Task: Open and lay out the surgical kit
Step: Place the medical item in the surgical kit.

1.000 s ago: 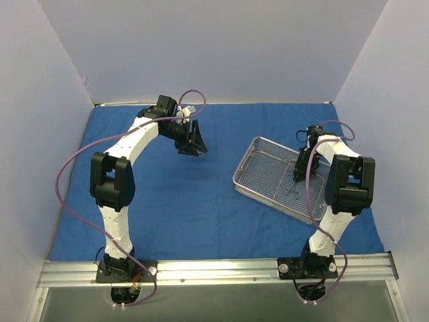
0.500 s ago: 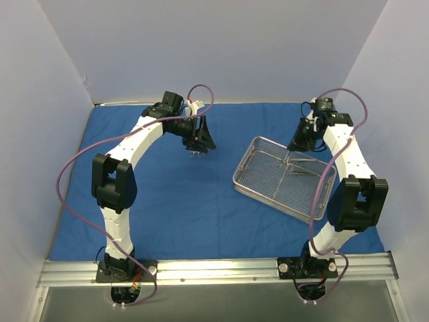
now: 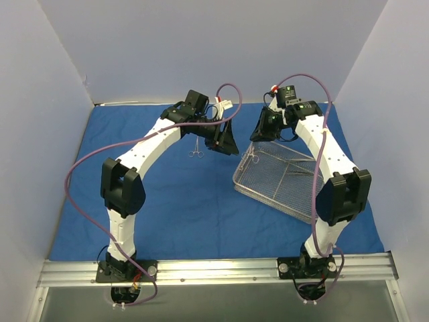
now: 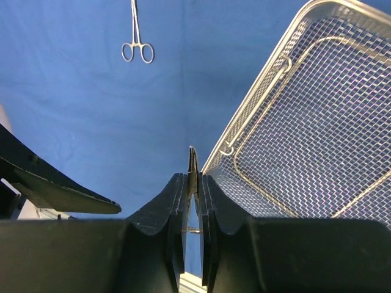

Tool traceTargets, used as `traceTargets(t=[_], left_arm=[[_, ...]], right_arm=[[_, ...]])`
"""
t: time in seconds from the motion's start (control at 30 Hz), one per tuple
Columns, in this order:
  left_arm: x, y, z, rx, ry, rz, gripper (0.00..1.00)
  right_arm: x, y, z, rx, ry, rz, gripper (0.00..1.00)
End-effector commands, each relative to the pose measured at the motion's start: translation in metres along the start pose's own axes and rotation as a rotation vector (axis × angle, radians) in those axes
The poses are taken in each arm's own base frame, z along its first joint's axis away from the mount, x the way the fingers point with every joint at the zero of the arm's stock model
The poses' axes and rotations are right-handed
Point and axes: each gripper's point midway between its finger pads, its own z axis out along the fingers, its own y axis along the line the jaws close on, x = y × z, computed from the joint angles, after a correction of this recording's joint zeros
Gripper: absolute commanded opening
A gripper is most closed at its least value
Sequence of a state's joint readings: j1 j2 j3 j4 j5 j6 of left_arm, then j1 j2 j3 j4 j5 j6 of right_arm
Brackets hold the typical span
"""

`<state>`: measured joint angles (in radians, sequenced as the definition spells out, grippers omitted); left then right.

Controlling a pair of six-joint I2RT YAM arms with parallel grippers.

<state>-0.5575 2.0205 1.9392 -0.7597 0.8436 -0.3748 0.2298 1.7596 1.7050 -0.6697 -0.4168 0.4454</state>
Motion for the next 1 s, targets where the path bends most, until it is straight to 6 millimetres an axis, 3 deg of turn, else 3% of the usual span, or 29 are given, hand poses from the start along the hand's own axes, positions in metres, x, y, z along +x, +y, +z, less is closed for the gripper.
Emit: traceTargets(t=[0.0,0.73,0.97], left_arm=[[-0.009,-0.010,-0.005,0.010,-0.025,0.070,0.63],[-0.002,-0.009,0.020,0.017,0.022,0.079,0.58],[-0.003,-0.007,0.023,0.025,0.025,0.065,0.45]], right_arm=[[-0.002,0.011,-0.007,-0.019,0.001,0.013,0.00],[0.002,0.033,-0.004,-0.072,0.021,-0.008,0.00],[0.005,0.034,-0.001,-0.072,0.033,-0.011,0.00]])
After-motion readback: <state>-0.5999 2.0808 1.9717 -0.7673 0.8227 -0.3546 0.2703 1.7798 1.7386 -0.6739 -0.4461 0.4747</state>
